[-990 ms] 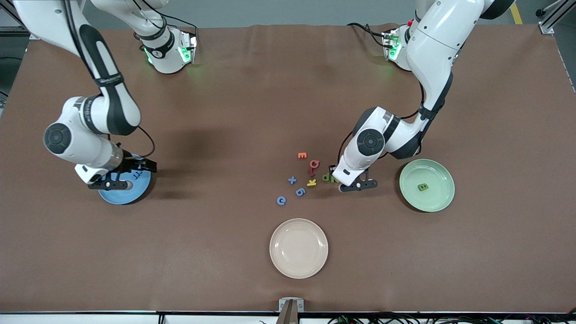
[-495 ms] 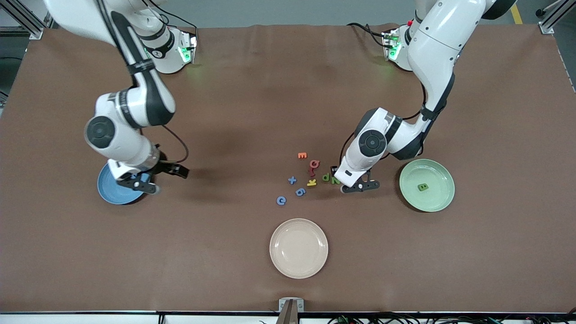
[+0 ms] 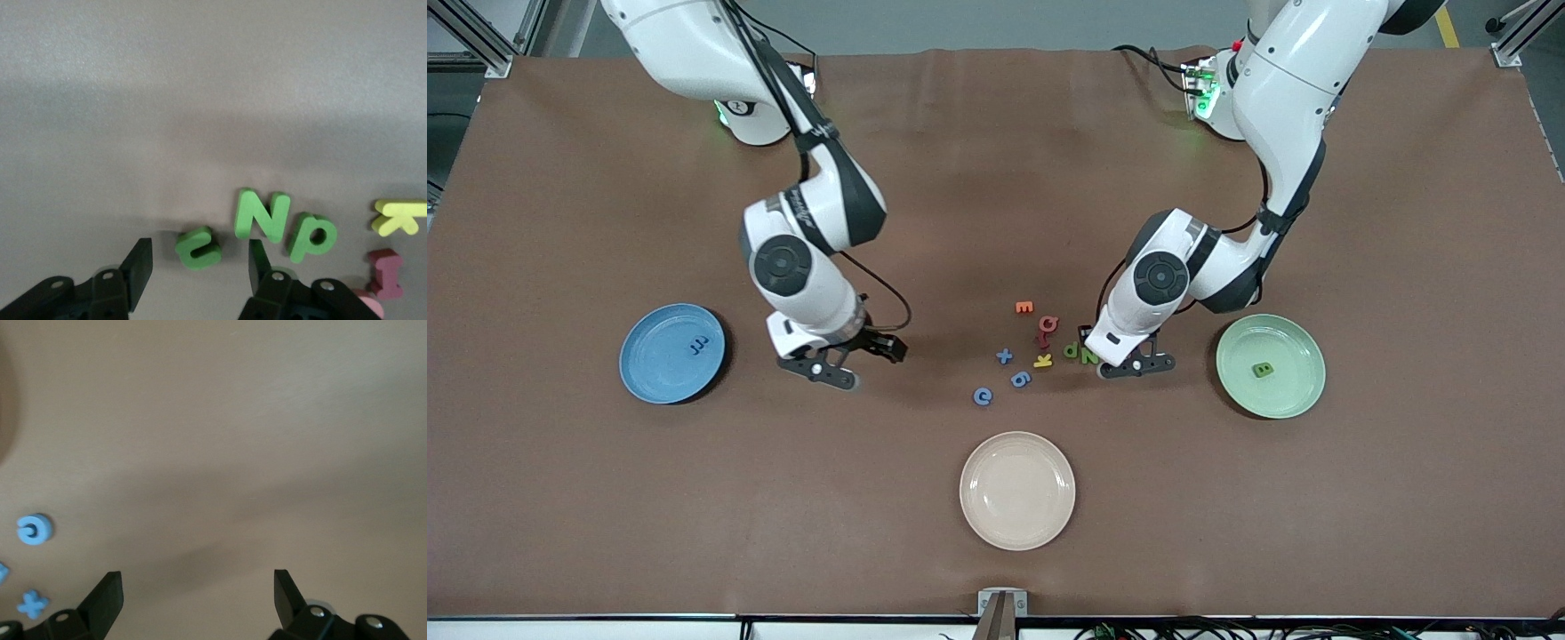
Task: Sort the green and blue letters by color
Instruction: 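Drop the m on the blue plate while the left gripper grasps green c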
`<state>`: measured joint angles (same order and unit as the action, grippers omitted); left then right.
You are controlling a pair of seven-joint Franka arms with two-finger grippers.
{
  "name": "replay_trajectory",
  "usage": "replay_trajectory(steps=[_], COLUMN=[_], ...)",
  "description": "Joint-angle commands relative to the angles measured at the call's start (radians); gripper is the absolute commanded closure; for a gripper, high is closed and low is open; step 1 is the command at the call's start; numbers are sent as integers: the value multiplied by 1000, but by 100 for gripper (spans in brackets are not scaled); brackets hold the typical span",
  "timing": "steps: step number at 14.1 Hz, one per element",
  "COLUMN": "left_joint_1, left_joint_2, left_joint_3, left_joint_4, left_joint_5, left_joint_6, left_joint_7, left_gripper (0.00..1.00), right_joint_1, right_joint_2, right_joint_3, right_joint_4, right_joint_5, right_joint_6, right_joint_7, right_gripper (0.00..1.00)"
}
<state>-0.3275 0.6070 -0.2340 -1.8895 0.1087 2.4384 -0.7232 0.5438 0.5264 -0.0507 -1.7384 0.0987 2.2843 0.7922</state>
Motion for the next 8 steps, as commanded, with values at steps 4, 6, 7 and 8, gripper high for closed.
replay_trajectory(steps=[4,6,7,8], left_joint_1=[-4,-2,-2,-1], left_joint_2=[-15,-6,0,2], left_joint_3=[-1,-1,-1,-1], left_joint_4=[-43,-43,-43,-43], left_joint_5=[23,26,34,45], left_joint_6=[14,27,36,36], left_joint_7=[-12,-10,-10,-10], left_gripper=[33,33,33,33], right_joint_1=[105,125,136,152], right_joint_2=[194,239,260,280], right_joint_3=[-11,-12,-12,-12], right_joint_4=[256,310,329,348], right_joint_5=[-11,-13,-14,-16], right_joint_6=[-20,-20,-20,-20], right_joint_7=[185,245,266,271], right_gripper=[0,0,0,0])
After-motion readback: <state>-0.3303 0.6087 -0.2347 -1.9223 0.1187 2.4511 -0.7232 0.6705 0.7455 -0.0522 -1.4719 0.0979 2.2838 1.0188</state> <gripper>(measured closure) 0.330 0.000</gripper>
